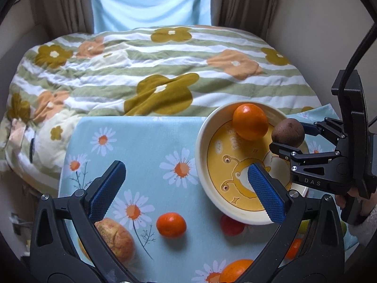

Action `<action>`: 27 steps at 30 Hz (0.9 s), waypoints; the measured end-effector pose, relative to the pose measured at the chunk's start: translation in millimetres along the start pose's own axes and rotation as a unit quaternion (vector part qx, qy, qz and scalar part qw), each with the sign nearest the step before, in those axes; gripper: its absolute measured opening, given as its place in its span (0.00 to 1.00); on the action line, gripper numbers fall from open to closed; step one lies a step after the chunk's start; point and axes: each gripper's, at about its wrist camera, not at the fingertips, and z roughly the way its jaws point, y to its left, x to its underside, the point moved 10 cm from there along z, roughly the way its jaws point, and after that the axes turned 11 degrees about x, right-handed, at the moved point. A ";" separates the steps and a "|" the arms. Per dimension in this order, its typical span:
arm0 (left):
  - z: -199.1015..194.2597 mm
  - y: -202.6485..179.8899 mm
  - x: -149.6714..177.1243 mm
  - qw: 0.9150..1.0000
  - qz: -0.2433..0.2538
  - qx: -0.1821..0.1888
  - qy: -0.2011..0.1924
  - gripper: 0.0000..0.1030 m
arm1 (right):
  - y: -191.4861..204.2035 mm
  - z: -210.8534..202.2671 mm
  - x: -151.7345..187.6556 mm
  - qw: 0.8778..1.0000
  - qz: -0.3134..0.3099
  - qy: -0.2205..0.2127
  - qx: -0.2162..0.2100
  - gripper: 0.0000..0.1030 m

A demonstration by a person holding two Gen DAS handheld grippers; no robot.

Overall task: Organize fruits
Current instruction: 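Lower the kiwi into the bowl beside the orange and open the right gripper, then pull both tools back from the bowl toward the remaining fruit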

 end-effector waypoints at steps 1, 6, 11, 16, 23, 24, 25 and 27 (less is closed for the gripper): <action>-0.3 0.9 1.6 1.000 -0.002 -0.001 0.001 1.00 | 0.2 1.6 0.1 1.000 -0.001 0.003 0.000 0.58; -2.5 4.7 6.3 1.000 -0.010 -0.007 0.003 1.00 | 0.5 -0.5 -2.0 1.000 -0.006 -0.006 0.006 0.63; -5.5 5.2 9.2 1.000 -0.016 -0.011 0.002 1.00 | -0.9 -13.2 -10.4 0.999 0.002 -0.040 -0.005 1.00; -13.1 4.6 8.7 1.000 -0.017 -0.018 -0.004 1.00 | -4.7 -17.9 -9.1 0.999 0.006 -0.040 -0.007 1.00; -32.5 -1.1 0.9 0.999 -0.020 -0.019 -0.023 1.00 | -8.1 -35.5 -9.2 0.999 0.012 -0.041 -0.019 1.00; -36.5 -2.8 -0.1 0.999 -0.018 -0.019 -0.025 1.00 | -8.9 -39.4 -9.5 0.999 0.014 -0.041 -0.020 1.00; -40.7 -4.6 -1.1 0.999 -0.016 -0.017 -0.028 1.00 | -9.6 -44.0 -9.7 0.999 0.016 -0.041 -0.021 1.00; -50.9 -8.6 -3.0 0.999 -0.009 -0.015 -0.035 1.00 | -11.6 -55.0 -9.9 0.998 0.024 -0.044 -0.023 1.00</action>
